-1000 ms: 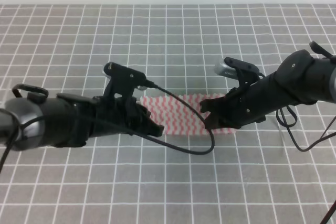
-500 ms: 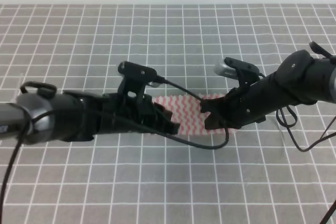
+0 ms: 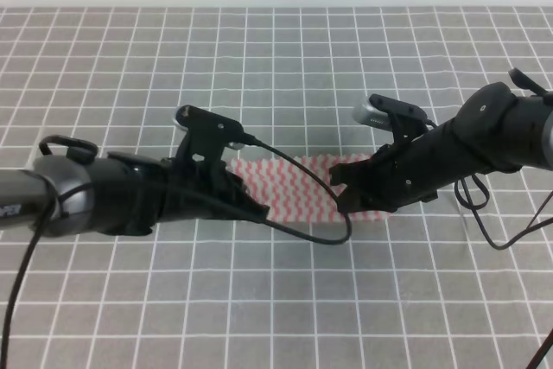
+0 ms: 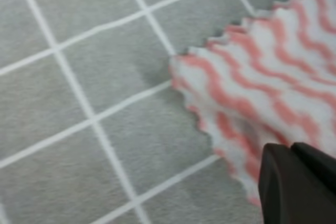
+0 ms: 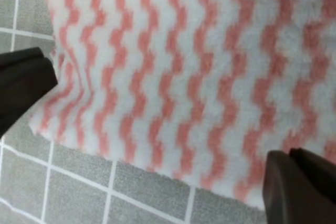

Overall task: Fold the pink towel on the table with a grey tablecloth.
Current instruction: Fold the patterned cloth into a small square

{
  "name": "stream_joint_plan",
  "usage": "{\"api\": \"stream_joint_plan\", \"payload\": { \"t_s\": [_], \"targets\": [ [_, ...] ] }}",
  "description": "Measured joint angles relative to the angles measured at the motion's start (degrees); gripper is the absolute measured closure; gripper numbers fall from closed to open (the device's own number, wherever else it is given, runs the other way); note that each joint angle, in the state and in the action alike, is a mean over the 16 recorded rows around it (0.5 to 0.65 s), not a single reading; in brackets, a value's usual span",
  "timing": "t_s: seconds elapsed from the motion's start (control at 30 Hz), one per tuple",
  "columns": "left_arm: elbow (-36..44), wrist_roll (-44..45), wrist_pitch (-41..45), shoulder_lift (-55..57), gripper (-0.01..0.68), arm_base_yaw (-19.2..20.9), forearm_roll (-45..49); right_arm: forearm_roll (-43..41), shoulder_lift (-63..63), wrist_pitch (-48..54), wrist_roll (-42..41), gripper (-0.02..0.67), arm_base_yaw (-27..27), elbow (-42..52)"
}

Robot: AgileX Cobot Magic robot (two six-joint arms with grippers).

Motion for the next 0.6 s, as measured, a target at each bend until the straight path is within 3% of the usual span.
{"api": "stream_joint_plan", "payload": {
  "t_s": [0.6],
  "targets": [
    [-1.27,-0.61,11.19,0.4,0.673,1.3,-1.31,-0.07,-0.06,-0.41,0.01,0.664,0.0,0.01]
  ]
}}
